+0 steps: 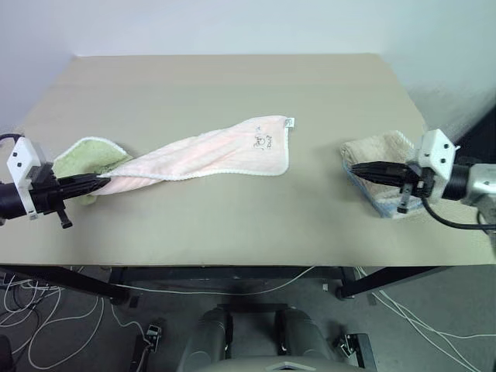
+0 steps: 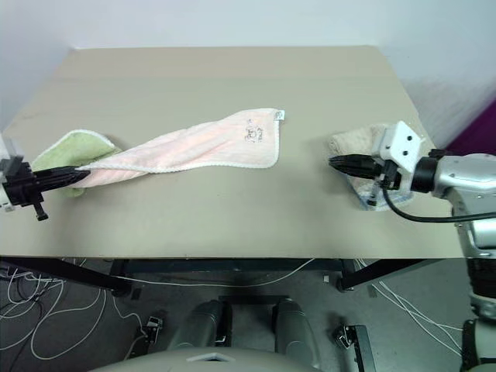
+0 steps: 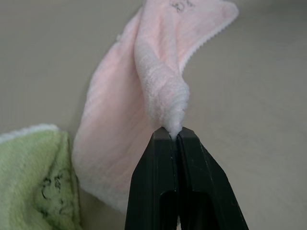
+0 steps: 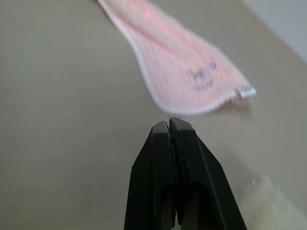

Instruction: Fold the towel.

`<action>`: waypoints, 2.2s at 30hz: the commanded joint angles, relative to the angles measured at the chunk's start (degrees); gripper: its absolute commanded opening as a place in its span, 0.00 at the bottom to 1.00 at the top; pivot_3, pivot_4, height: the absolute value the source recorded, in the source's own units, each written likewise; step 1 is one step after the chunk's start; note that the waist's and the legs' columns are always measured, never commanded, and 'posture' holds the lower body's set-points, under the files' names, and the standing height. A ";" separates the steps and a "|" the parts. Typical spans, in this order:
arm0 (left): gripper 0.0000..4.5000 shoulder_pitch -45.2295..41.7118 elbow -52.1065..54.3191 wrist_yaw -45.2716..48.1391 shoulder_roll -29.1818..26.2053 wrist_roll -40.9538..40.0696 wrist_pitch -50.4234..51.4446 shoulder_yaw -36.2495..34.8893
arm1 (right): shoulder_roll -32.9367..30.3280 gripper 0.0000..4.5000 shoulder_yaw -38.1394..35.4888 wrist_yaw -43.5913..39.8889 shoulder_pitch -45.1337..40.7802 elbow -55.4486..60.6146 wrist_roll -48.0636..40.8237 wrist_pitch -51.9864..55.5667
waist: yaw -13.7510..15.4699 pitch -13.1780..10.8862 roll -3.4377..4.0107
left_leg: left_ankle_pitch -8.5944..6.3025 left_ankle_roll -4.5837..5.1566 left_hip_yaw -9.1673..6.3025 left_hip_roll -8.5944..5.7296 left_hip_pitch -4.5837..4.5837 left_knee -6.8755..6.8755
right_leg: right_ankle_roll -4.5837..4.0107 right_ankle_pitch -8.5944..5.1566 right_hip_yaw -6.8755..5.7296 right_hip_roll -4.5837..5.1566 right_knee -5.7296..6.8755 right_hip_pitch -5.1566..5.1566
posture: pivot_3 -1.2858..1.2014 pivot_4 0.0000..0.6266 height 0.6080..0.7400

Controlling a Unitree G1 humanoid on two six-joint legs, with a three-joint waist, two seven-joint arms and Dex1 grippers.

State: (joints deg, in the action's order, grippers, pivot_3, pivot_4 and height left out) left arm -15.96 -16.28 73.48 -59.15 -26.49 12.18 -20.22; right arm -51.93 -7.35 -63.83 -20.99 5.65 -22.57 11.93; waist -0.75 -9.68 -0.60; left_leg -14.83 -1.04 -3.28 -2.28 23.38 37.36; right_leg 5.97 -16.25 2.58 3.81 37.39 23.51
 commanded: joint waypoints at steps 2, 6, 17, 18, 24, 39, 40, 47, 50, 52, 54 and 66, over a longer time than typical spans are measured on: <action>0.00 -0.08 3.41 -2.83 1.07 -0.47 1.42 -0.84 | 8.22 0.09 7.47 6.13 -5.94 -1.55 6.33 -2.86 | -0.28 -0.02 0.03 | 0.00 0.00 0.04 -0.01 0.01 -0.04 | 0.00 0.00 0.00 -0.01 0.02 0.06 | 0.52 0.24 1.00; 0.00 -1.36 3.49 -4.04 2.23 0.00 1.74 0.62 | 14.42 0.34 14.45 10.30 -11.61 -11.22 16.59 -12.84 | -0.38 -0.03 0.04 | 0.01 -0.02 0.10 0.00 0.03 -0.09 | 0.00 0.00 0.04 -0.12 0.06 0.19 | 0.52 0.24 1.00; 0.00 -2.16 5.83 -5.95 3.84 -0.63 3.23 1.54 | 20.02 0.87 26.34 28.50 -23.65 -40.15 41.84 -44.40 | -0.47 -0.03 0.03 | 0.03 -0.06 0.13 -0.05 0.06 -0.10 | 0.00 0.00 0.03 -0.16 0.05 0.23 | 0.52 0.24 1.00; 0.00 -1.89 6.31 -6.15 3.97 -0.74 3.40 1.45 | 20.22 0.87 26.96 30.21 -24.52 -42.41 43.43 -45.89 | -0.48 -0.03 0.04 | 0.04 -0.07 0.13 -0.05 0.05 -0.12 | 0.00 0.00 0.03 -0.17 0.06 0.24 | 0.52 0.24 1.00; 0.00 -0.78 8.66 -7.14 4.58 -1.13 4.46 0.99 | 22.05 0.87 29.68 38.18 -28.88 -52.43 49.88 -50.65 | -0.64 -0.03 0.03 | 0.06 -0.11 0.14 -0.04 0.05 -0.14 | -0.01 0.00 0.05 -0.19 0.06 0.25 | 0.52 0.24 1.00; 0.00 -0.74 10.96 -8.34 5.26 -1.32 6.07 1.30 | 26.60 0.87 36.76 52.11 -38.16 -68.57 61.21 -51.45 | -1.98 -0.02 0.02 | 0.13 -0.22 0.10 -0.01 0.00 -0.20 | -0.02 0.00 0.05 -0.25 0.11 0.23 | 0.52 0.24 1.00; 0.00 -0.62 11.08 -8.40 5.29 -1.33 6.11 1.24 | 26.69 0.87 37.05 52.33 -38.38 -68.94 61.50 -51.63 | -1.98 -0.02 0.02 | 0.13 -0.22 0.09 -0.01 0.00 -0.19 | -0.02 0.00 0.05 -0.25 0.10 0.22 | 0.52 0.24 1.00; 0.00 -0.05 11.69 -9.05 5.51 -1.42 6.32 0.85 | 25.84 0.87 38.95 53.33 -39.66 -70.19 63.25 -52.34 | -2.00 -0.01 0.02 | 0.13 -0.22 0.09 -0.01 -0.03 -0.19 | -0.02 0.00 0.05 -0.25 0.11 0.20 | 0.52 0.24 1.00; 0.00 0.26 11.84 -9.23 5.55 -1.49 6.26 0.64 | 23.91 0.87 39.78 53.38 -39.96 -70.68 64.39 -52.64 | -1.89 -0.01 0.02 | 0.13 -0.22 0.09 -0.01 -0.03 -0.19 | -0.02 0.00 0.05 -0.25 0.11 0.19 | 0.52 0.24 1.00; 0.00 0.43 11.86 -9.31 5.54 -1.52 6.22 0.45 | 22.51 0.87 40.03 53.45 -40.00 -70.90 64.75 -53.09 | -1.73 -0.02 0.03 | 0.13 -0.22 0.08 -0.02 -0.03 -0.19 | -0.02 0.00 0.04 -0.24 0.11 0.19 | 0.52 0.24 1.00; 0.00 0.58 11.90 -9.37 5.51 -1.52 6.17 0.32 | 21.52 0.87 40.09 53.47 -39.99 -70.97 64.78 -53.55 | -1.53 -0.02 0.03 | 0.13 -0.22 0.04 -0.06 -0.03 -0.17 | -0.02 0.00 0.02 -0.21 0.10 0.15 | 0.52 0.24 1.00; 0.00 -0.11 10.90 -9.20 5.45 -1.28 5.52 0.68 | 18.64 0.87 42.67 56.43 -40.32 -71.89 68.06 -53.56 | -1.36 -0.01 0.02 | 0.13 -0.22 -0.03 -0.09 -0.04 -0.14 | -0.02 0.00 -0.04 -0.19 0.05 0.06 | 0.52 0.24 1.00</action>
State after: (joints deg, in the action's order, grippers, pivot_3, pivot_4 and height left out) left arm -15.41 -6.13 64.14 -53.36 -26.96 18.48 -17.84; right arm -30.98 34.56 -7.44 -60.96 -63.77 43.76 -43.03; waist -2.11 -9.70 -0.58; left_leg -14.69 -1.26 -3.32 -2.37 23.33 37.22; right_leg 5.95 -16.25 2.53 3.63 37.44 23.57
